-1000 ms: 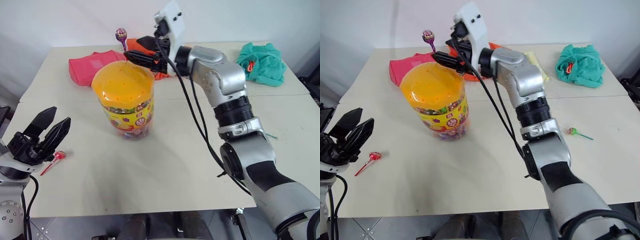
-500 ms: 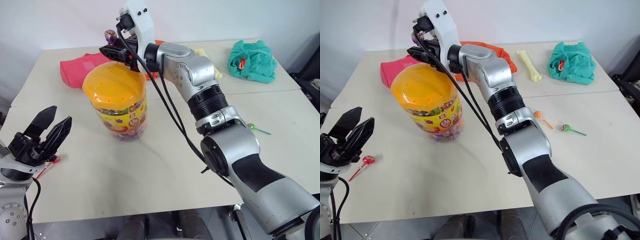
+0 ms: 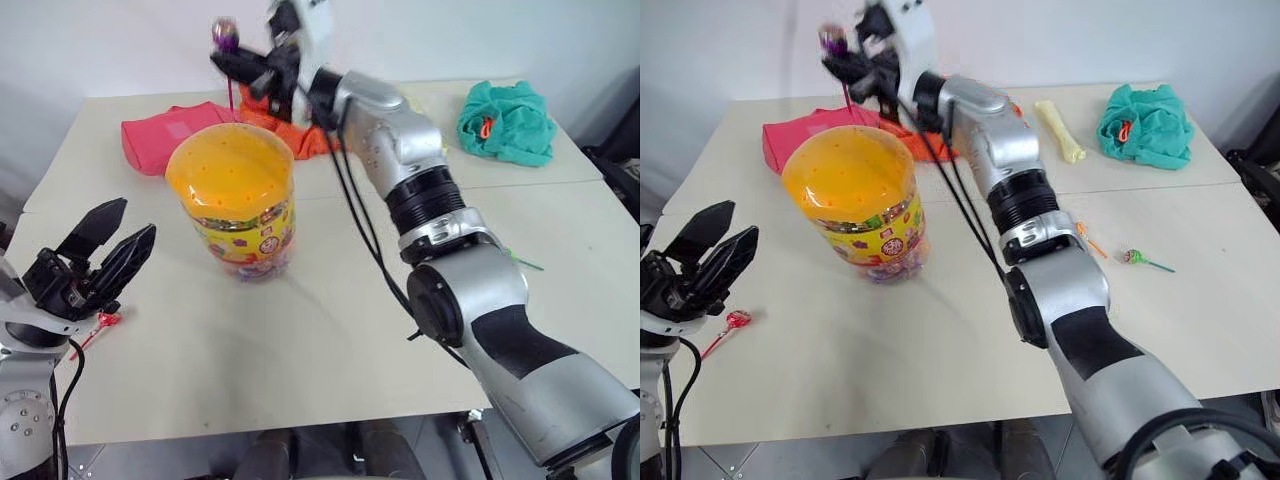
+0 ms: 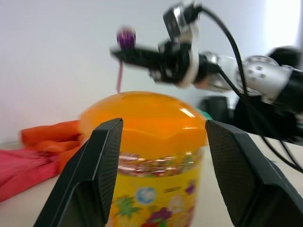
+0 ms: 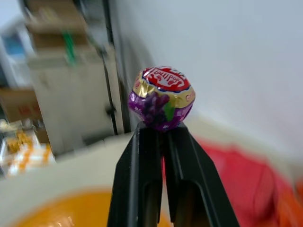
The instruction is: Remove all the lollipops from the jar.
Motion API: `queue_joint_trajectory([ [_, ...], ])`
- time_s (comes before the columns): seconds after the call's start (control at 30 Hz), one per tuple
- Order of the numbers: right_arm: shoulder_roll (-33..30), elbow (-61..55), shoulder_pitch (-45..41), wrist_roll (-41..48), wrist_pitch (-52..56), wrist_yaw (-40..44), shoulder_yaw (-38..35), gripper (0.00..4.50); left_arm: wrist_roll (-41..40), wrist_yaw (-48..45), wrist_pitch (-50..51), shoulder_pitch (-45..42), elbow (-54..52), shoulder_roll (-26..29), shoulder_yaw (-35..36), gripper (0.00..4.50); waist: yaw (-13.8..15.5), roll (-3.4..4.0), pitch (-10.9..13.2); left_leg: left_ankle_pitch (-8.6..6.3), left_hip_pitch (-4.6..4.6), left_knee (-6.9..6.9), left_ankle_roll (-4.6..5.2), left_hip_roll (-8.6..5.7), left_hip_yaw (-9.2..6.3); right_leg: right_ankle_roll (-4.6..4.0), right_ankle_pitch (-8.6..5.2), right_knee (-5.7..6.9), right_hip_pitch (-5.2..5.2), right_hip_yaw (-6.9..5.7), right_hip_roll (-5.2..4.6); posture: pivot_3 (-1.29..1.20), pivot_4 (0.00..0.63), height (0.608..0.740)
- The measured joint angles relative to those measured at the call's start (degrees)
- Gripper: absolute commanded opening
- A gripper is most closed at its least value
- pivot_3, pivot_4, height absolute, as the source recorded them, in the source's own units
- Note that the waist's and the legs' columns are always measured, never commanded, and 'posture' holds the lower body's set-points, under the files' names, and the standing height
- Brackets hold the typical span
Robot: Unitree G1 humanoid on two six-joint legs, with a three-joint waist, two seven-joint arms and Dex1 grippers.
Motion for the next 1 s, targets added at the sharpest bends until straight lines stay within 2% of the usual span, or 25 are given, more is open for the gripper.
queue_joint_trajectory([
  [0.07,-4.6,-3.7,0.3,1.2,0.6,3.9,-0.6,0.02,-0.9,-2.2,1.2,-0.2,-0.4,1.6,-1.1,2.95,0.2,-0.01,0.0,-0.02,0.0,0.01,0.03,-0.02,-0.01,0.0,0.0,-0.01,0.01,0.0,-0.02,0.0,0.15,0.74],
  [0.17,-14.6,-8.3,3.2,0.8,5.5,7.5,-0.3,0.02,-1.1,-7.2,3.4,1.1,-1.7,5.0,-3.3,2.95,0.5,-0.08,0.0,-0.04,-0.01,0.03,0.08,-0.04,-0.02,0.0,0.0,-0.08,0.06,0.01,-0.06,0.0,0.15,0.74],
  [0.27,-28.4,-14.6,11.6,-3.1,14.1,10.1,3.4,0.02,0.4,-11.9,4.5,2.3,-3.2,7.1,-7.4,2.95,0.8,-0.06,0.0,-0.07,-0.01,0.01,0.13,-0.08,0.05,0.0,0.0,-0.38,0.08,0.05,-0.1,0.0,0.15,0.74],
  [0.33,-32.8,-17.2,15.9,-5.4,18.6,9.6,4.8,0.02,2.7,-13.7,4.0,2.9,-3.1,7.1,-9.7,2.95,0.4,0.01,0.0,-0.06,-0.02,-0.02,0.12,-0.04,0.16,0.0,0.0,-0.4,0.01,0.11,-0.07,0.0,0.15,0.74],
  [0.43,-43.2,-26.2,25.7,-11.0,23.8,10.3,10.2,0.02,6.3,-15.7,2.4,2.7,-1.6,6.4,-12.4,2.95,0.2,0.14,0.1,-0.05,0.0,-0.08,0.03,0.17,0.27,-0.05,-0.03,-0.38,-0.08,0.11,0.1,0.0,0.15,0.74],
  [0.5,-50.7,-32.1,34.8,-13.9,26.9,10.0,11.5,0.02,8.1,-16.9,1.2,1.9,-0.4,6.1,-13.9,2.95,0.6,0.18,0.1,-0.04,0.01,-0.09,0.0,0.21,0.22,-0.1,-0.06,-0.36,-0.06,0.04,0.11,0.0,0.15,0.74],
  [0.57,-55.4,-34.2,43.4,-17.1,27.3,8.9,12.1,0.02,9.6,-18.2,0.3,2.4,1.3,5.8,-14.7,2.95,0.9,0.18,0.1,-0.04,0.01,-0.01,0.01,0.18,0.25,-0.1,-0.06,-0.33,-0.03,0.07,0.09,0.0,0.15,0.74],
  [0.73,-56.1,-36.9,55.5,-17.9,29.4,6.0,11.9,0.02,12.9,-20.3,-2.1,1.0,3.5,4.9,-17.8,2.95,0.4,0.19,0.1,-0.04,0.25,0.06,0.03,0.2,0.55,-0.07,-0.02,-0.11,0.05,0.11,0.04,0.0,0.15,0.74],
  [0.97,-55.3,-38.8,57.1,-18.0,31.1,3.5,11.3,0.02,14.2,-21.4,-2.9,-0.2,5.3,4.8,-18.1,2.95,0.7,0.21,0.1,-0.05,0.23,0.07,0.03,0.2,0.53,-0.07,-0.02,-0.13,0.04,0.09,0.03,0.0,0.15,0.74],
  [1.0,-54.9,-38.8,57.1,-17.9,31.5,3.4,11.1,0.27,14.4,-21.6,-2.9,-0.5,5.6,4.9,-18.1,2.95,0.8,0.21,0.1,-0.05,0.22,0.07,0.03,0.2,0.53,-0.07,-0.02,-0.14,0.04,0.09,0.03,0.0,0.15,0.74],
])
